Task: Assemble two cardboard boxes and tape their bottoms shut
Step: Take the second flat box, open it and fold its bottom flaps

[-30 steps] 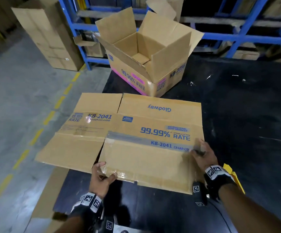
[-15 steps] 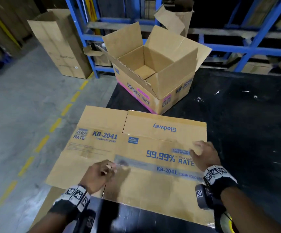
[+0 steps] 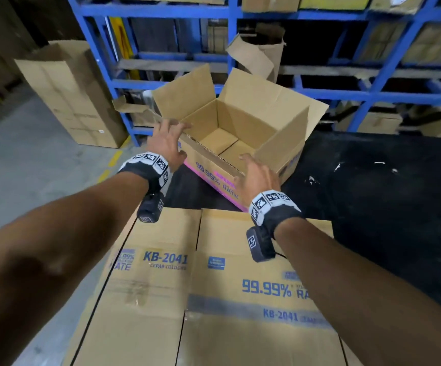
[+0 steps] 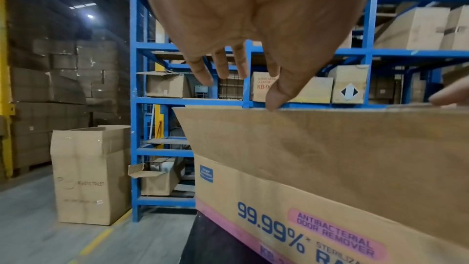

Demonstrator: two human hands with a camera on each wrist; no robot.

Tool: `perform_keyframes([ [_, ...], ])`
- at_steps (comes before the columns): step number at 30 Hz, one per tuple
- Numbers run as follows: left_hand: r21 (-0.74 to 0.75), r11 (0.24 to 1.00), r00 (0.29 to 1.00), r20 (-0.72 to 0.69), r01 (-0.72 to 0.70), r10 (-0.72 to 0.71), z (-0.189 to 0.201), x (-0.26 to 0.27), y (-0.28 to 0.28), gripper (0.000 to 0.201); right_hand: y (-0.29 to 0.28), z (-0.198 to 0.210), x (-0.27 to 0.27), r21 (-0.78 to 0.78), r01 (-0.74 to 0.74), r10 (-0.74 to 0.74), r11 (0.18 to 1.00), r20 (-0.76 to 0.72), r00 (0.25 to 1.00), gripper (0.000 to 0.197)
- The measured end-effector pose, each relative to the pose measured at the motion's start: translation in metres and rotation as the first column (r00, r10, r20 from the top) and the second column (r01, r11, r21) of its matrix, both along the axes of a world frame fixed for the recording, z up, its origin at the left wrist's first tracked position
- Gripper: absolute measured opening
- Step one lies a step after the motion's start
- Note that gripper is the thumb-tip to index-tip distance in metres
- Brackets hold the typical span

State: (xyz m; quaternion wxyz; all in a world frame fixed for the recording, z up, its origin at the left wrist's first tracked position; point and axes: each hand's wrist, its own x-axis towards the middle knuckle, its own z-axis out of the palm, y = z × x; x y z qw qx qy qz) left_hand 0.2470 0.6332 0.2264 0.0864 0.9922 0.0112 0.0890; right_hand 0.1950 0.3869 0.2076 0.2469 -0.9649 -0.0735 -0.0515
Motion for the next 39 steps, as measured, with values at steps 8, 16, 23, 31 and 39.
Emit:
perform_keyframes([
  [8, 0.075, 0.986, 0.976, 0.151, 0.149, -0.159, -0.017, 0.047, -0.022, 0.041, -0.069, 0.005, 0.042, -0.046, 0.120, -0.121, 0.992, -0.017, 0.993, 0.030],
  [16, -0.195, 0.918, 0.937, 0.120, 0.346, -0.328, -0.034, 0.046, -0.098, 0.012, -0.173, 0.003, 0.065, 0.001, 0.294, -0.294, 0.956, -0.007, 0.956, 0.025],
  [23, -0.311, 0.873, 0.910, 0.304, 0.375, -0.282, -0.041, -0.022, -0.116, 0.040, -0.204, -0.024, 0.028, 0.268, 0.305, -0.339, 0.914, 0.094, 0.936, 0.044],
  [31, -0.637, 0.764, 0.986, -0.165, -0.100, -0.009, -0.151, -0.231, -0.067, 0.027, -0.234, -0.139, -0.142, 0.129, 0.497, -0.434, 0.858, -0.336, 0.836, 0.032],
  [39, -0.293, 0.861, 0.752, -0.643, -0.417, 0.145, -0.242, -0.392, -0.071, 0.043, -0.235, -0.216, -0.281, -0.268, 0.449, -0.519, 0.852, -0.545, 0.659, 0.072],
])
